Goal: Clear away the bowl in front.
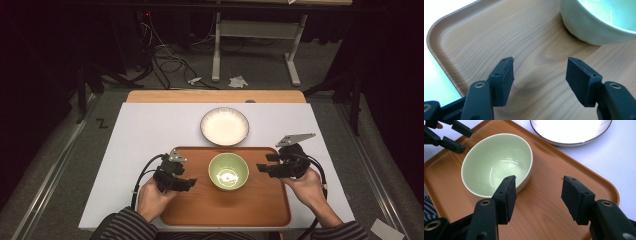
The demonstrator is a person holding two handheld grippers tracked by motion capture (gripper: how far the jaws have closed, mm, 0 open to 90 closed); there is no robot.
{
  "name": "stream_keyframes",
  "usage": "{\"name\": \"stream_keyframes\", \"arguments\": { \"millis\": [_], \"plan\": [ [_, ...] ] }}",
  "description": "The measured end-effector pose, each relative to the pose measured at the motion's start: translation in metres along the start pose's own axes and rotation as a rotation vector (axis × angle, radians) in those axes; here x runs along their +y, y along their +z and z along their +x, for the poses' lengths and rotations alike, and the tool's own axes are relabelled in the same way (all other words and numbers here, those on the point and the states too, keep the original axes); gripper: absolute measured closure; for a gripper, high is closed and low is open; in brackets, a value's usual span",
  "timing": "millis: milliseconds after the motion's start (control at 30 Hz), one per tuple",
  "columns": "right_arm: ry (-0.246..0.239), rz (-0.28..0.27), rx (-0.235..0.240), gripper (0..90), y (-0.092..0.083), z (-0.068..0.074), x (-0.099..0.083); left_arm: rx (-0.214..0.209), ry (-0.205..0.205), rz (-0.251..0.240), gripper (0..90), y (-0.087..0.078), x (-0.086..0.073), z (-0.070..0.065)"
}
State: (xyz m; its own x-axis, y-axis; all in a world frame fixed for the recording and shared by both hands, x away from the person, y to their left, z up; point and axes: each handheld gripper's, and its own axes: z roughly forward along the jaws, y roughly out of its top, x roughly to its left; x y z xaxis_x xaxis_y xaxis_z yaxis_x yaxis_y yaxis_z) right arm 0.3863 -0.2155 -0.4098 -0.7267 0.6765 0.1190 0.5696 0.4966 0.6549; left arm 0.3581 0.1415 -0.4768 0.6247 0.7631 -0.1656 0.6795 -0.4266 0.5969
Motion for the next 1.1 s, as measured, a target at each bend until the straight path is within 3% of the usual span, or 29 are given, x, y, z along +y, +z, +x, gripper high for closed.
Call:
{"name": "stream_keyframes", "arguments": {
  "millis": [567, 1100],
  "plan": [
    [0.035, -0.006, 0.040, 47.2, -0.002, 0.005, -0.021, -0.019, 0.001, -0.006, 38.9, 0.002, 0.003, 0.000],
    [0.049, 0.011, 0.059, 48.7, 0.010, 0.007, -0.037, -0.023, 0.002, -0.001, 38.8, 0.003, 0.004, 0.000]
  ]
}}
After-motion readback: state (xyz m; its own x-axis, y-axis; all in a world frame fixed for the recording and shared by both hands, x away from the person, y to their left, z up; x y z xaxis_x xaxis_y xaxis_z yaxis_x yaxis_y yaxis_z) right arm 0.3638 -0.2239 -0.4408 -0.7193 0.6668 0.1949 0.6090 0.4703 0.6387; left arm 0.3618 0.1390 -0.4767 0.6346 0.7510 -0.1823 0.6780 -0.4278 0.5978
